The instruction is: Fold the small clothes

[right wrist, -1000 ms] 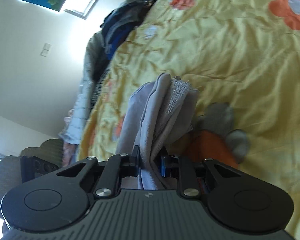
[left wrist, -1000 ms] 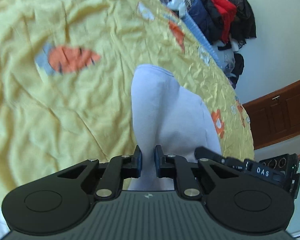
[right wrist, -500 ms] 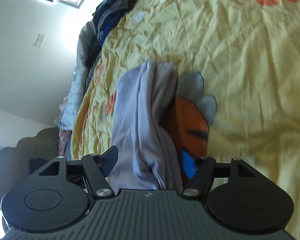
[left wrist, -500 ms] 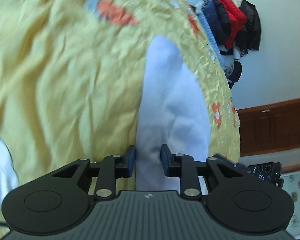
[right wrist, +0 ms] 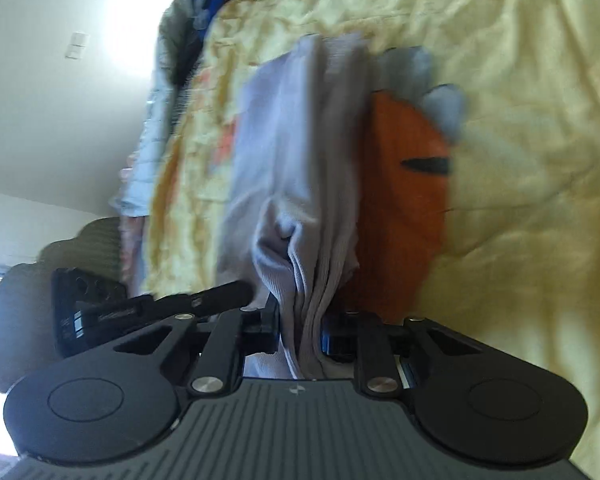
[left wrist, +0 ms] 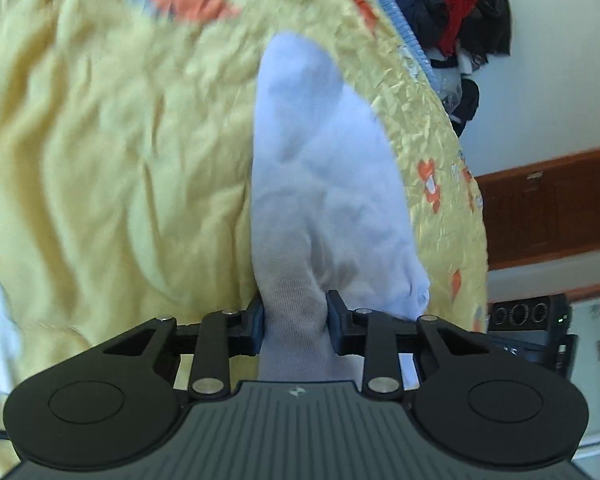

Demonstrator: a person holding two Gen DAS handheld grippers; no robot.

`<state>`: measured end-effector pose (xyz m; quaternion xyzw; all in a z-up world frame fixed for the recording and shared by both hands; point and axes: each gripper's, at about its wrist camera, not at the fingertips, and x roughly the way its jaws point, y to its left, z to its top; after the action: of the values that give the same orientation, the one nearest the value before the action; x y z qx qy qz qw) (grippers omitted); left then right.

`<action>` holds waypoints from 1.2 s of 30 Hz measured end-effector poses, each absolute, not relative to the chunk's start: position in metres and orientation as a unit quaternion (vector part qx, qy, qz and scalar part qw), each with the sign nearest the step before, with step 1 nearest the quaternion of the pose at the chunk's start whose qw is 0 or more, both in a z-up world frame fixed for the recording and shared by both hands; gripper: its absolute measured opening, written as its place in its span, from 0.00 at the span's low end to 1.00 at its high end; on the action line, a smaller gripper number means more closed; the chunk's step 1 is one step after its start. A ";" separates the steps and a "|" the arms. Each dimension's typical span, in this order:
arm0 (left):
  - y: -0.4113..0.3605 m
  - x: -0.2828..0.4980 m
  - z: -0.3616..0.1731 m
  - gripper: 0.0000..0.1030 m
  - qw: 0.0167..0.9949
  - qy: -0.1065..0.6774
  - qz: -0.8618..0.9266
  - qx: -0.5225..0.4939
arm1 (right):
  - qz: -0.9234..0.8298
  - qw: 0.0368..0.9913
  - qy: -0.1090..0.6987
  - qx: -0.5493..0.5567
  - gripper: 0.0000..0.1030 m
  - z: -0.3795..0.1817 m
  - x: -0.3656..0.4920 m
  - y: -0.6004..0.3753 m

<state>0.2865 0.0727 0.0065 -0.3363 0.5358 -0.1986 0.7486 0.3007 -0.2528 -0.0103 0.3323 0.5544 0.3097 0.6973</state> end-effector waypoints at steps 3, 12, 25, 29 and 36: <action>0.071 0.283 0.020 0.29 0.771 0.532 -0.194 -0.290 | 0.318 0.690 0.556 0.337 0.21 -0.013 0.299 -0.246; 0.074 0.247 0.013 0.59 0.816 0.488 -0.143 -0.275 | 0.258 0.722 0.535 0.355 0.48 -0.018 0.275 -0.268; -0.008 0.134 0.014 0.81 0.896 0.442 -0.028 -0.040 | 0.153 0.878 0.450 0.056 0.64 0.023 0.142 -0.231; -0.003 0.134 0.012 0.82 0.899 0.436 -0.029 -0.038 | 0.134 0.888 0.439 0.040 0.81 0.016 0.133 -0.212; 0.000 0.133 0.002 1.00 0.904 0.427 0.001 -0.005 | 0.084 0.907 0.412 -0.004 0.98 -0.002 0.127 -0.185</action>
<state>0.1326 0.0002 0.0019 -0.0053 0.4266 0.0015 0.9044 0.1265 -0.1845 -0.0018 -0.0041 0.4120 0.0839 0.9073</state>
